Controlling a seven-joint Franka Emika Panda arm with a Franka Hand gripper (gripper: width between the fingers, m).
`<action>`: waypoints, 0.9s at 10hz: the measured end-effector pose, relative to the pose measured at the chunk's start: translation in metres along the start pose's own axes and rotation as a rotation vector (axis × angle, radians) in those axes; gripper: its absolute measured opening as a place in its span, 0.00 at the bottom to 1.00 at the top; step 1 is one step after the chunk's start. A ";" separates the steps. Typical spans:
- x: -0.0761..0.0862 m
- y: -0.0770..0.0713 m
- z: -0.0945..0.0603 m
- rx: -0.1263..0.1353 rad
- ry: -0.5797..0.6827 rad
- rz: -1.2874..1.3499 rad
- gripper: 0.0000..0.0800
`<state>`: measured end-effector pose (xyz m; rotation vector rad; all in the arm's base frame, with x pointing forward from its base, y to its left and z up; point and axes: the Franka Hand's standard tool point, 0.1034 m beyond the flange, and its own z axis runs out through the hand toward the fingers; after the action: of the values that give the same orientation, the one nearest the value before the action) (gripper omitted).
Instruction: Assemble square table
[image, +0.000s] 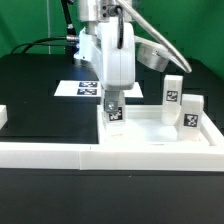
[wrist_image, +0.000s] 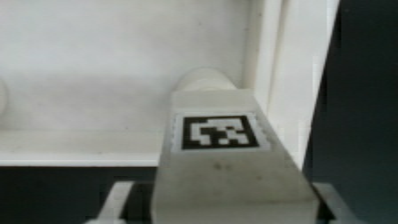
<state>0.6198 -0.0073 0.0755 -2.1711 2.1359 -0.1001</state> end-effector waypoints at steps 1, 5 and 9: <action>-0.003 0.000 0.000 -0.003 0.000 0.078 0.36; -0.005 0.001 0.001 -0.001 -0.019 0.255 0.36; -0.017 -0.001 0.000 -0.009 -0.014 -0.128 0.78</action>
Offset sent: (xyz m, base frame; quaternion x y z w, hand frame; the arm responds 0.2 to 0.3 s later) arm -0.0052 0.0068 -0.0048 0.0077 -0.0478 0.2137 0.9757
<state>0.6205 0.0101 0.0757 -2.3053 1.9929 -0.0836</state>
